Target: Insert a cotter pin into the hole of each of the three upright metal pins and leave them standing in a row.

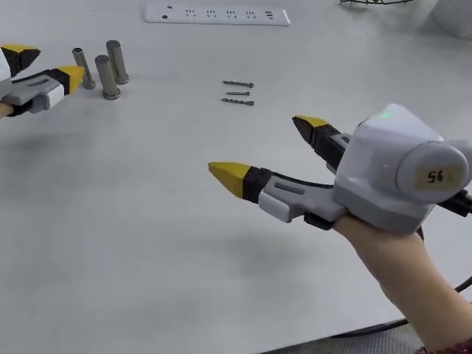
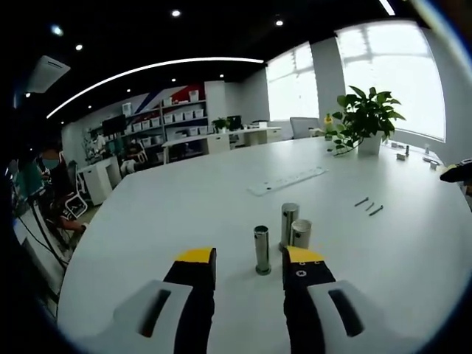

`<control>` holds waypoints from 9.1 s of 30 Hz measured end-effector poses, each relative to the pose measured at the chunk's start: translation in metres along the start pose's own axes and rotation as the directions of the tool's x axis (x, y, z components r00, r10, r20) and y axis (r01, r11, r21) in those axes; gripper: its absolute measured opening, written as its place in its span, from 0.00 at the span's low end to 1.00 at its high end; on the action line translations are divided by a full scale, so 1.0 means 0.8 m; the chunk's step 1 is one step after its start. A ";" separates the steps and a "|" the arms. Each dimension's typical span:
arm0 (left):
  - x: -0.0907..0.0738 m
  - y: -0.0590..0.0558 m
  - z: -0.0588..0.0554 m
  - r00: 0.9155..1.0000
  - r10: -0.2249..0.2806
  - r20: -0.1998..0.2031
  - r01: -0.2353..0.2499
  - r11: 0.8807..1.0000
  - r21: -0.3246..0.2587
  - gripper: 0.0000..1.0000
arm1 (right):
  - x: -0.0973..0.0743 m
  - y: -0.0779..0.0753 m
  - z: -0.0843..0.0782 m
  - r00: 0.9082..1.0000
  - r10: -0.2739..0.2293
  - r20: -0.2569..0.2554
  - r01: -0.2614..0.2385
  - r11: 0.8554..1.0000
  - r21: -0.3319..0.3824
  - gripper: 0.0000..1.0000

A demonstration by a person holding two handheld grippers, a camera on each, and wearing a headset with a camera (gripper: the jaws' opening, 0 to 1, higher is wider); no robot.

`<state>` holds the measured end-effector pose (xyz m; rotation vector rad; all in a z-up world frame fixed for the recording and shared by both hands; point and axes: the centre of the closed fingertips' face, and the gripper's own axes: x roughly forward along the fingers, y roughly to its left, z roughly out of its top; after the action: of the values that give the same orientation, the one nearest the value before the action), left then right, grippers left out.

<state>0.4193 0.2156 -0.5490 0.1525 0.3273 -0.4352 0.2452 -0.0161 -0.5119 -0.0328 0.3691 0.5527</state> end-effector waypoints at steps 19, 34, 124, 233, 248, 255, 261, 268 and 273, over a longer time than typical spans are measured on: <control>0.031 -0.008 0.002 0.995 -0.099 0.000 0.099 0.995 0.015 0.16 | -0.002 -0.001 -0.011 1.000 -0.016 -0.023 0.016 1.000 -0.012 0.80; 0.045 -0.012 -0.009 0.991 -0.135 -0.009 0.135 0.991 -0.024 0.06 | -0.001 -0.001 -0.009 1.000 -0.020 -0.022 0.019 0.999 -0.027 0.79; -0.059 -0.236 -0.027 0.943 -0.330 -0.043 0.330 0.944 -0.014 0.06 | -0.030 0.008 -0.021 0.999 0.014 -0.042 -0.015 0.999 -0.042 0.74; -0.190 -0.179 -0.029 0.982 -0.173 -0.080 0.168 0.983 -0.069 0.66 | 0.162 -0.135 -0.035 0.848 0.105 -0.520 -0.269 0.930 -0.251 0.10; -0.192 -0.175 -0.033 0.984 -0.158 -0.084 0.152 0.986 -0.071 0.65 | 0.159 -0.132 -0.047 0.792 0.094 -0.603 -0.321 0.904 -0.281 0.07; -0.192 -0.174 -0.032 0.984 -0.158 -0.082 0.153 0.986 -0.067 0.64 | 0.155 -0.131 -0.053 0.760 0.105 -0.642 -0.359 0.891 -0.279 0.07; -0.192 -0.176 -0.032 0.983 -0.164 -0.086 0.160 0.986 -0.051 0.65 | 0.163 -0.136 -0.056 0.730 0.131 -0.671 -0.392 0.884 -0.253 0.04; -0.193 -0.177 -0.032 0.981 -0.172 -0.085 0.168 0.985 -0.049 0.65 | 0.181 -0.145 -0.060 0.696 0.129 -0.706 -0.448 0.847 -0.287 0.01; -0.193 -0.178 -0.032 0.980 -0.175 -0.091 0.172 0.984 -0.040 0.65 | 0.178 -0.145 -0.058 0.681 0.100 -0.726 -0.471 0.818 -0.329 0.00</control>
<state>0.2181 0.1532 -0.5307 0.1139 0.4422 -0.5964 0.4018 -0.0491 -0.6129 -0.7163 0.9697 0.9563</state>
